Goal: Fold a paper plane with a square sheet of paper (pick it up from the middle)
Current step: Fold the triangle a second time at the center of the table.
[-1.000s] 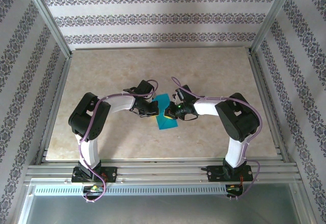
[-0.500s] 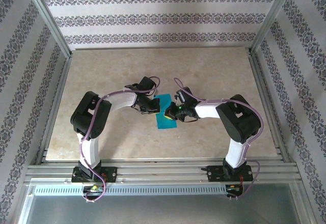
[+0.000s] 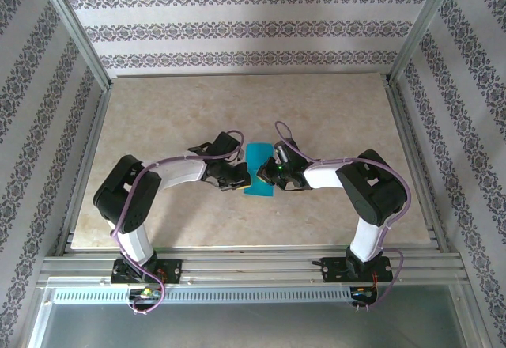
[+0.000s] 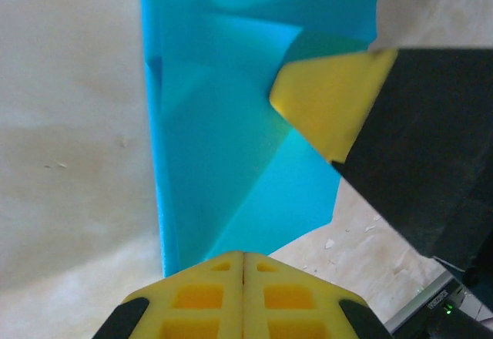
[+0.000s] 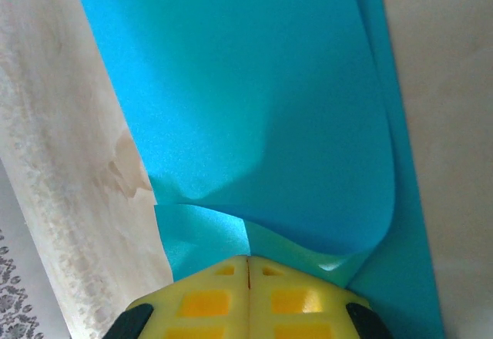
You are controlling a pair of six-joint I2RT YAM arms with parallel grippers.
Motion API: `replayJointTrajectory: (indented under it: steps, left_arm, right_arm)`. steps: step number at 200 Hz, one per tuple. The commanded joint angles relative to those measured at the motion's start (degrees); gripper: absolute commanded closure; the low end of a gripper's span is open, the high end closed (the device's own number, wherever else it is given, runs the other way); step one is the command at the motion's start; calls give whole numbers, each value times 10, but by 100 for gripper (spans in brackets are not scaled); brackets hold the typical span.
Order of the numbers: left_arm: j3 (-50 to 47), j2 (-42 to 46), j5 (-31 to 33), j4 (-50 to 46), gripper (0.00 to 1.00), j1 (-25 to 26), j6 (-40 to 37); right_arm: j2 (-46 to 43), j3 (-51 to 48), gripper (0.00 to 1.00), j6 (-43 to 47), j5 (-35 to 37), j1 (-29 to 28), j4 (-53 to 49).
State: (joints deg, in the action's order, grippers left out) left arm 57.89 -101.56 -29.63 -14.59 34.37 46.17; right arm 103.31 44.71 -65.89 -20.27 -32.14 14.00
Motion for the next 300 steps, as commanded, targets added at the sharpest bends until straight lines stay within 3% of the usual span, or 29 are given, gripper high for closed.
replayJointTrajectory:
  steps: [1,69,149,242,275,300]
  left_arm:
    - [14,-21,-1,-5,94,9,16]
    - [44,-53,30,-76,95,9,3]
    - [19,-50,40,-92,95,9,3]
    - [-28,15,70,-164,95,9,-24]
    - [-24,65,65,-140,95,9,-36]
    - [-11,74,76,-70,95,10,-36]
  right_arm:
    - [31,-22,97,-6,56,-2,-50]
    - [33,-21,97,-1,48,-3,-48]
    - [34,-20,97,2,43,-3,-53]
    - [38,-15,97,8,40,-1,-56]
    - [40,-14,97,9,39,-1,-58]
    - [43,-14,96,10,38,-1,-57]
